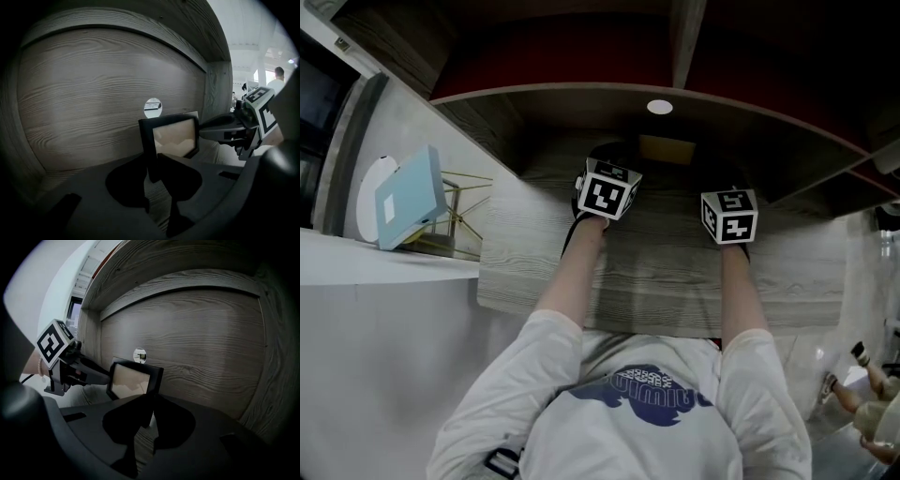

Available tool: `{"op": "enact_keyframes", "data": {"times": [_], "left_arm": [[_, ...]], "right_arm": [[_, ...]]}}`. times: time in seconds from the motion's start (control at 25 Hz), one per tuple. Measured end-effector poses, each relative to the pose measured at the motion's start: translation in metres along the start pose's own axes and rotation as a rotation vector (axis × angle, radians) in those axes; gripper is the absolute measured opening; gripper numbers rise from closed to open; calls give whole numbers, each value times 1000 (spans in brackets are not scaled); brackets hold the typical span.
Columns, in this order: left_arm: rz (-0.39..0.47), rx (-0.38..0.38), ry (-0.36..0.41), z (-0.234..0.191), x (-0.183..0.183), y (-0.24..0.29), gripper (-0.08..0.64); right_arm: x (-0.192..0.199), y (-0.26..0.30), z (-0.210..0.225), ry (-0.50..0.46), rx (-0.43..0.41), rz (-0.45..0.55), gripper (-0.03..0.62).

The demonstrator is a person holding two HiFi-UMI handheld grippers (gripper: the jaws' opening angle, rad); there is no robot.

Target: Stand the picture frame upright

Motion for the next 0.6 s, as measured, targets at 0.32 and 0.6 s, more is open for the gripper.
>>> {"op": "enact_keyframes", "data": {"times": [0.32,0.6], "left_arm": [[33,-9,-29,-6,-10,8,75],[43,-8,-34,-12,-11,12,75]], "right_arm": [[-4,15,10,30,5,-27,38],[-9,24,11,37,6,-30,38]]}}
Point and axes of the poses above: the fingertips, and each gripper's own axes: y forward along the fingers, z to its right, x out of its underside, the point moved 1 cm from there along -y, backward along the fingers, and after that the axes turned 4 degrees about -z, right-handed, at the moved point
